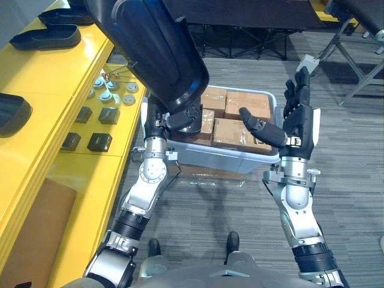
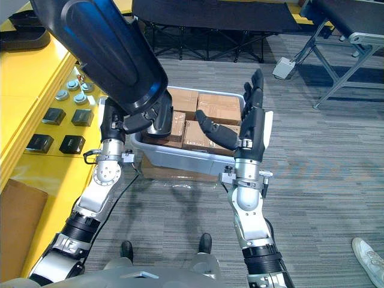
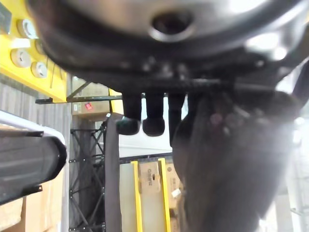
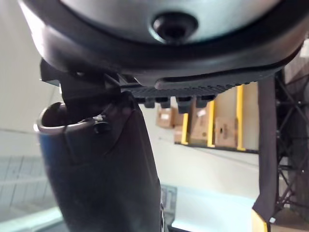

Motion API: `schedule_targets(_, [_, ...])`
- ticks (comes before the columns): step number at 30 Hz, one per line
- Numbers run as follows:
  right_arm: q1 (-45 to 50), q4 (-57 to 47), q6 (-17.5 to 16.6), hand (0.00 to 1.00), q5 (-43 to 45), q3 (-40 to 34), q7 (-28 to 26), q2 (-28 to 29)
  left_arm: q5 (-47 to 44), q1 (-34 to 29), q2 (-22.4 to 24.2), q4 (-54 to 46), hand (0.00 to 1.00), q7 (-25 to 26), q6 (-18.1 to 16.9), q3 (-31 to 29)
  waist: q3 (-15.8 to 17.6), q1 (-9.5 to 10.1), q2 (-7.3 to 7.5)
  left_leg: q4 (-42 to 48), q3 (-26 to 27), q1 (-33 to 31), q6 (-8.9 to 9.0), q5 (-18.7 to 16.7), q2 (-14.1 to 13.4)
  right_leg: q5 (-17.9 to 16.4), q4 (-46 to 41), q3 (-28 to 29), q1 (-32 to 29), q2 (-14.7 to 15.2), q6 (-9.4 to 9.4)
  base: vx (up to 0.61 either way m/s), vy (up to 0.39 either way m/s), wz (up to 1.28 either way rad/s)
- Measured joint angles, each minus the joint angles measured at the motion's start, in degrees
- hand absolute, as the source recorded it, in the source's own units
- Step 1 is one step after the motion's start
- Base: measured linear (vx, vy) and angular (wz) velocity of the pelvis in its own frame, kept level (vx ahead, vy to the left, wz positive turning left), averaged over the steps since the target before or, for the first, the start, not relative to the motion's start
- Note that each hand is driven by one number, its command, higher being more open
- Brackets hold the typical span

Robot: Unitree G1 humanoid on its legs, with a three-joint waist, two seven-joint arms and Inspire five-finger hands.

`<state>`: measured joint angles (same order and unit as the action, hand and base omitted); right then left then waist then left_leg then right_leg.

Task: Walk over and take three plastic housings, then place them on the shelf

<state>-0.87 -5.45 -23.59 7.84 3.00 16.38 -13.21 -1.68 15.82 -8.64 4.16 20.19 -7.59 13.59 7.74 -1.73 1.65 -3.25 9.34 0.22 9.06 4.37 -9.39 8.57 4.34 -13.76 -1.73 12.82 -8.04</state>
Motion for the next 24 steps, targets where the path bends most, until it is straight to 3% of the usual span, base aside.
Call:
schedule_targets(6, [0.3,0.0,5.1,1.0,15.0,-3.6,-7.7,0.1,-0.2,-4.5,1.1,-1.4,0.0,-5.1,-1.0,0.1,-0.4,-0.04,-0.5,-0.1,0.1,0.3,0.01,0.0,0.0,0.0,0.0,0.0,0.2,0.0,0.01,0.0,0.0,-0.01])
schedule_targets(11, [0.3,0.0,9.2,1.0,19.9,-4.9,-12.3,0.1,-0.2,-7.8,1.1,-3.5,0.0,-8.2,-1.0,0.9,-1.1,0.15,-0.52,-0.1,0.0,0.2,0.01,0.0,0.0,-0.1,0.0,-0.1,0.3,0.0,-0.01,0.0,0.0,0.0])
schedule_targets(16, [0.0,0.0,11.2,1.0,23.9,-5.1,-16.5,0.0,-0.2,-9.9,1.0,-4.9,0.0,-10.7,-1.1,3.6,-1.8,0.51,-0.36,-0.1,-0.4,0.3,0.01,0.0,0.0,-0.2,0.0,-0.5,0.6,0.0,-0.12,0.0,0.0,0.04])
schedule_targets(24, [-2.2,0.4,15.7,1.0,29.4,-4.9,-19.9,0.0,-0.1,-12.0,1.0,-4.9,0.0,-12.6,-1.1,5.2,-2.8,0.86,0.11,-0.2,-0.4,0.3,0.01,0.0,0.0,-0.2,0.0,-0.7,0.6,0.0,-0.12,0.0,0.0,0.0])
